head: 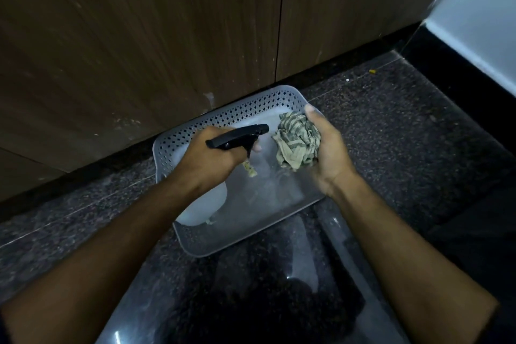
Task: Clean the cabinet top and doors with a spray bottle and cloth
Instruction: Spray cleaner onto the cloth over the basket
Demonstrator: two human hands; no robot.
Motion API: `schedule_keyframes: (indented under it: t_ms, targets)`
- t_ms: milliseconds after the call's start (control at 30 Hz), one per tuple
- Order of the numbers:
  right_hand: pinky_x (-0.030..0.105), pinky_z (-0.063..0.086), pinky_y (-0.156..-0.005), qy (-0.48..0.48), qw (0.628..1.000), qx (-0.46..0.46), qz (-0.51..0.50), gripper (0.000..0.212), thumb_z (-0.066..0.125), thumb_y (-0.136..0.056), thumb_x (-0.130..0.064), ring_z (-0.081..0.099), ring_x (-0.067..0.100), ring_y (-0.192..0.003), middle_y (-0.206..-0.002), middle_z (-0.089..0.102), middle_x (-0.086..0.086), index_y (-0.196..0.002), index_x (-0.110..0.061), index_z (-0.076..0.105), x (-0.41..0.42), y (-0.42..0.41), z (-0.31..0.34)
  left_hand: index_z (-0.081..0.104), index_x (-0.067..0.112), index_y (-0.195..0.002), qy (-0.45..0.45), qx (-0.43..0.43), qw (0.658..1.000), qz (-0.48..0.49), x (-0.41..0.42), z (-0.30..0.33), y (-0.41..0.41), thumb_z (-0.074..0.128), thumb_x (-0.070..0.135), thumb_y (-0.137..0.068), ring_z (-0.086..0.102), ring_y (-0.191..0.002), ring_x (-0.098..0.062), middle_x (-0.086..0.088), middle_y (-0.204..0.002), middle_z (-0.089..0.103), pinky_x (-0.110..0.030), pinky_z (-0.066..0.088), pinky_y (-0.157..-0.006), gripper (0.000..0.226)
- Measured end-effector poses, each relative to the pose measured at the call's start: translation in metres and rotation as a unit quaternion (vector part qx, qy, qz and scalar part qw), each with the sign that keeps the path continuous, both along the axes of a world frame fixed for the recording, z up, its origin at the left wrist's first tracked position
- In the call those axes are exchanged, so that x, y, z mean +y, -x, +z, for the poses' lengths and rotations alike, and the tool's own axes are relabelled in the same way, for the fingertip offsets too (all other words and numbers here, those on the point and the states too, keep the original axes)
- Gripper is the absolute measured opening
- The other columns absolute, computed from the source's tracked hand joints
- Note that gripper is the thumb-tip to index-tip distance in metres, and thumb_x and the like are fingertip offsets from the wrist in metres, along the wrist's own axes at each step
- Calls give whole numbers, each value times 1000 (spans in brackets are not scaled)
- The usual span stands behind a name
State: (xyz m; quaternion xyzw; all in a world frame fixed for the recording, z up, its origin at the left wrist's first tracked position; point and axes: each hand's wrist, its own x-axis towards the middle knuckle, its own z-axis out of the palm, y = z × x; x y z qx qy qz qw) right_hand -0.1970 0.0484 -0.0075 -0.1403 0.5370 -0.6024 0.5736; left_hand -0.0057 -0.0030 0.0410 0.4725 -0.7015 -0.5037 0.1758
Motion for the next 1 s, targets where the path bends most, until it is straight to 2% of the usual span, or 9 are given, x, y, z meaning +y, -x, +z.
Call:
schedule_keyframes:
  t_ms: [67,133,200,333,433,633,767,900,1000]
  targets:
    - [59,52,-97,-5,1000,20,-2,56,68,-85,-53,68,40,-108,-117,71,20,-118,-7,71,-3,4,-1,79,17,-88,-2,-2,1000,12,2,-2,1,57,4,-87,39,-36,-6,0,-57,60,-20,36,-50,26]
    - [52,56,-90,-2,999,35,-4,52,65,-89,-50,70,38,-105,-114,73,19,-119,-8,71,-3,9,-3,79,14,-83,10,-2,999,31,3,-4,3,61,4,-86,52,-42,1,3,-66,71,-11,37,-49,21]
    - [52,56,-86,0,999,36,1,52,64,-90,-49,70,41,-104,-113,73,21,-118,-6,71,-4,13,-5,79,16,-73,19,-24,999,30,1,-5,4,67,8,-80,58,-48,-1,2,-65,72,-17,42,-53,16]
    - [58,56,-88,4,998,56,13,47,62,-93,-45,70,42,-101,-110,73,21,-115,-5,71,-4,17,-4,74,12,-64,23,-37,999,4,-2,-8,3,64,21,-63,63,-57,-28,-12,-62,69,-43,50,-54,13]
    - [55,57,-88,3,998,66,11,44,60,-95,-43,72,38,-99,-109,75,18,-116,-6,71,-6,18,-2,70,11,-70,-5,-12,1000,-28,-6,-8,0,60,29,-62,54,-55,-23,-20,-71,65,-37,39,-56,22]
    - [58,56,-91,-11,997,73,10,45,61,-94,-46,73,36,-99,-108,75,16,-115,-8,72,-5,15,-7,69,16,-72,-35,12,999,-35,-1,-12,-1,57,27,-60,50,-54,-15,-15,-74,65,-36,39,-58,20]
    - [60,53,-95,-14,997,77,11,45,63,-92,-47,72,36,-101,-110,75,16,-113,-8,73,-4,15,-13,60,-4,-64,-4,8,1000,-4,-4,-19,0,57,31,-55,41,-49,-21,-28,-61,52,-36,32,-53,37]
    - [61,52,-96,-18,997,69,9,47,64,-90,-49,72,36,-103,-111,74,16,-113,-9,73,-5,17,-15,63,11,-54,-11,17,1000,-3,-8,-14,2,56,19,-58,47,-52,-25,-23,-64,61,-35,37,-54,11]
    - [61,52,-95,-10,999,53,6,50,65,-89,-48,71,39,-104,-112,73,20,-115,-6,72,-6,18,-15,67,8,-58,-3,14,1000,-18,-6,-15,2,57,17,-58,47,-48,-22,-27,-65,60,-30,35,-51,13]
